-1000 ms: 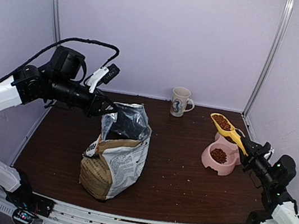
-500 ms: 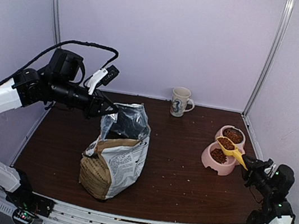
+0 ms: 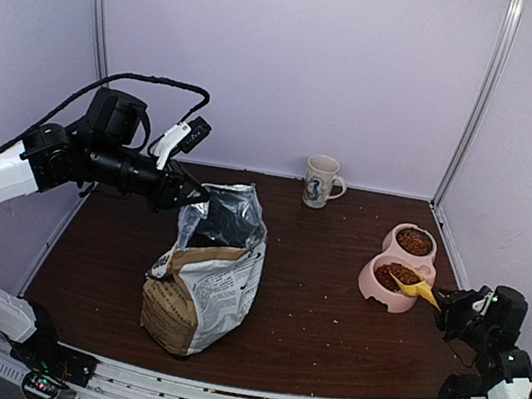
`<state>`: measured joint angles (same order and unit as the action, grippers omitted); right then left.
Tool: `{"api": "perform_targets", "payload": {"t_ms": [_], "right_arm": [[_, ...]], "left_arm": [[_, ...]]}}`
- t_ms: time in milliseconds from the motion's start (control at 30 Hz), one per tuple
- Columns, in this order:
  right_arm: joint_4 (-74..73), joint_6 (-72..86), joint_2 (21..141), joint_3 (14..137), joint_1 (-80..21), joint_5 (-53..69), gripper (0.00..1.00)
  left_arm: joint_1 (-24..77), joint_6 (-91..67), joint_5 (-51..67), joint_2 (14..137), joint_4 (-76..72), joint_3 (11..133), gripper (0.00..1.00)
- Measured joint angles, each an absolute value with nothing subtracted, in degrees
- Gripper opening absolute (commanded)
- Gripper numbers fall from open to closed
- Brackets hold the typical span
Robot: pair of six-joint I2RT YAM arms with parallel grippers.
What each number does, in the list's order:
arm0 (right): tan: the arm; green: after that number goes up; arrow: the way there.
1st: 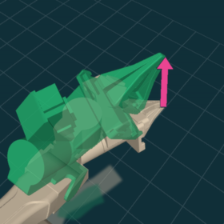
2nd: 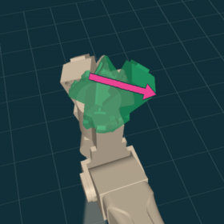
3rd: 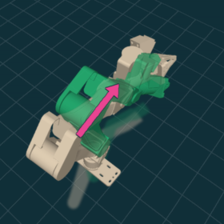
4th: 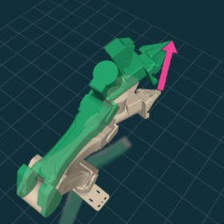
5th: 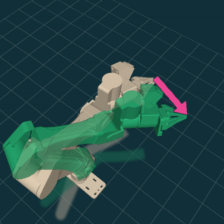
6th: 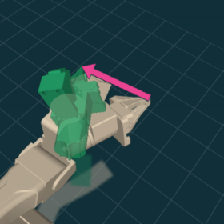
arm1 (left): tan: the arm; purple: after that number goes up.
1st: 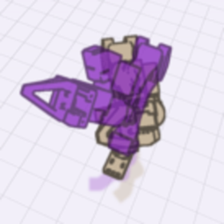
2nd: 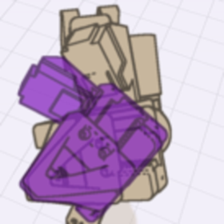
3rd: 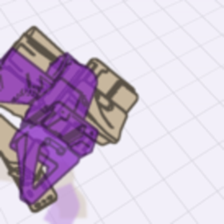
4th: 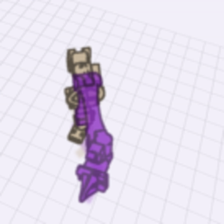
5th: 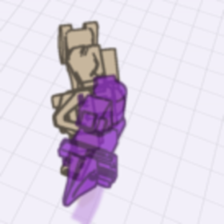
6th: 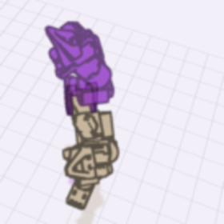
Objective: Serve the pet food
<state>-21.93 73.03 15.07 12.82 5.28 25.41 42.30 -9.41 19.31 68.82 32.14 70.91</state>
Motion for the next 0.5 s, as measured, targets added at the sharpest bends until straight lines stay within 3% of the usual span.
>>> {"api": "perform_targets", "payload": {"t_ms": [500], "right_arm": [[-32.86,58.24,26.02,25.98,5.28,21.71,0.21]], "left_arm": [[42.3,-9.1,19.03,68.84,32.16,70.91,0.0]]}}
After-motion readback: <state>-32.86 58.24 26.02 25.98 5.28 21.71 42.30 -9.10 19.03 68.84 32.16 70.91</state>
